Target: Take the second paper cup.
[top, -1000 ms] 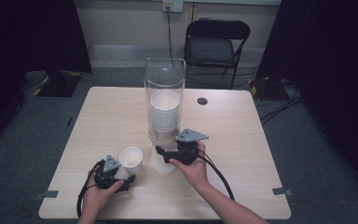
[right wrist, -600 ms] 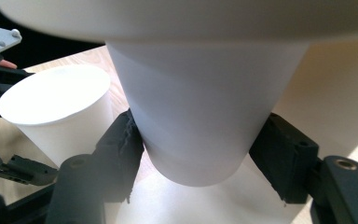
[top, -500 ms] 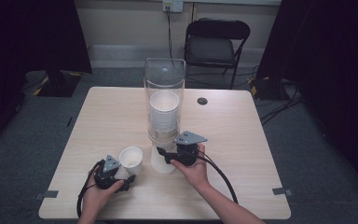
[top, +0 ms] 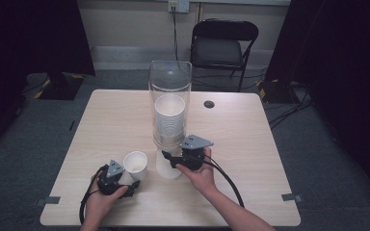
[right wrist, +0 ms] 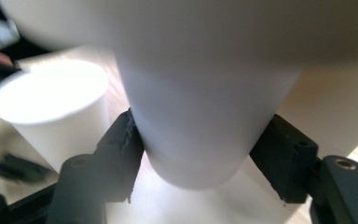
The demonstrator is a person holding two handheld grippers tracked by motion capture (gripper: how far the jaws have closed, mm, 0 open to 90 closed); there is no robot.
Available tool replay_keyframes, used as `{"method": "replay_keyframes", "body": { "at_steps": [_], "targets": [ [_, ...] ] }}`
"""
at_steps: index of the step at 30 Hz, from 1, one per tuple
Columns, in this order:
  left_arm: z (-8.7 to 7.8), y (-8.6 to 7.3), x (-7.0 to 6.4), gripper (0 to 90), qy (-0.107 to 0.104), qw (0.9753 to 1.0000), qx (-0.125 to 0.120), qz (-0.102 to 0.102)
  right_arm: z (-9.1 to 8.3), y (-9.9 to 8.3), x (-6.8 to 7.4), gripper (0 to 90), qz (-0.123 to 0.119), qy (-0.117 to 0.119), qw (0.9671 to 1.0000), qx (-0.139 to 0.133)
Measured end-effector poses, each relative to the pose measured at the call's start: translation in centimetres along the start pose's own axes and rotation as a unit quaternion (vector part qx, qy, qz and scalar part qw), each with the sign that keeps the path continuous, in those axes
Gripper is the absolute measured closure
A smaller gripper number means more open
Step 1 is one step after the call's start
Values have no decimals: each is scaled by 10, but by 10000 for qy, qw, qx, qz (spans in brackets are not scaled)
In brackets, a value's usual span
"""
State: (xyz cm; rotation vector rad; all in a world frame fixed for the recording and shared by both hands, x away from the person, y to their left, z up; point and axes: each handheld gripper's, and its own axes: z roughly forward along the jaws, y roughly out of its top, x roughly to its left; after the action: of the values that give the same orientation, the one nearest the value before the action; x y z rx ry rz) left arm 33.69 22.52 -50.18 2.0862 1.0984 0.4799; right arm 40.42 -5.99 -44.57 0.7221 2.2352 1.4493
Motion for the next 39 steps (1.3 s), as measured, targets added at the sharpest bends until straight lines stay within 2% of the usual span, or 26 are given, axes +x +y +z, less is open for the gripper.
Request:
{"method": "replay_keyframes", "body": {
  "at_steps": [1, 2, 3, 4, 5, 6, 7, 8, 9, 10, 11, 12, 14, 15, 17, 20, 22, 23, 24, 25, 30, 33, 39],
  "targets": [
    [0, 0, 0, 145, 1, 10000, 0, 1, 2, -3, -1, 376, -42, -13, 9999, 108],
    [0, 0, 0, 145, -3, 10000, 0, 0, 5, -10, -1, 802, -175, -47, 9994, 310],
    [0, 0, 0, 145, -3, 10000, 1, 2, 6, -23, -2, 900, -242, 270, 9974, 630],
    [0, 0, 0, 145, -3, 10000, 0, 1, 6, -35, -4, 900, -42, 356, 9967, 722],
    [0, 0, 0, 145, -3, 10000, 1, 1, 3, -41, -4, 900, 35, 401, 9975, 575],
    [0, 0, 0, 145, -4, 10000, 1, 1, -1, -42, -3, 837, 44, 439, 9980, 450],
    [0, 0, 0, 145, -4, 10000, 1, 2, -2, -41, -2, 666, 81, 484, 9976, 488],
    [0, 0, 0, 145, -3, 10000, 1, 1, -3, -39, -3, 511, 128, 403, 9972, 614],
    [0, 0, 0, 145, -2, 10000, 2, 1, -5, -37, -4, 454, 172, 335, 9977, 568],
    [0, 0, 0, 145, -2, 10000, 1, 1, -8, -34, -6, 432, 232, 421, 9977, 477],
    [0, 0, 0, 145, -3, 10000, 3, 3, -10, -31, -7, 370, 255, 461, 9979, 370],
    [0, 0, 0, 145, -3, 10000, 3, 3, -12, -26, -7, 297, 214, 382, 9987, 255],
    [0, 0, 0, 144, -2, 10000, 2, 2, -12, -17, -7, 248, 404, 358, 9985, -42],
    [0, 0, 0, 145, -1, 10000, 0, 1, -11, -15, -7, 222, 424, 336, 9985, -118],
    [0, 0, 0, 145, -3, 10000, 3, 2, -8, -7, -5, 216, 387, 315, 9987, -107],
    [0, 0, 0, 145, -2, 10000, 3, 4, -4, 9, -3, 180, 316, 341, 9984, -315],
    [0, 0, 0, 145, -2, 10000, 1, 2, 0, 16, -6, 187, 447, 319, 9978, -380],
    [0, 0, 0, 145, -2, 10000, 2, 2, 1, 18, -6, 232, 526, 300, 9972, -438],
    [0, 0, 0, 145, -2, 10000, 2, 2, 3, 19, -8, 273, 478, 291, 9974, -446],
    [0, 0, 0, 145, -2, 10000, 3, 3, 4, 19, -8, 287, 523, 290, 9972, -441],
    [0, 0, 0, 145, -5, 10000, -1, 0, 6, 9, -4, 338, 185, 147, 9984, -513],
    [0, 0, 0, 145, -4, 10000, 0, 2, 6, 8, -3, 342, 138, 162, 9983, -541],
    [0, 0, 0, 145, -4, 10000, 1, 0, 6, 11, -4, 344, 17, 190, 9991, -390]
  ]
}}
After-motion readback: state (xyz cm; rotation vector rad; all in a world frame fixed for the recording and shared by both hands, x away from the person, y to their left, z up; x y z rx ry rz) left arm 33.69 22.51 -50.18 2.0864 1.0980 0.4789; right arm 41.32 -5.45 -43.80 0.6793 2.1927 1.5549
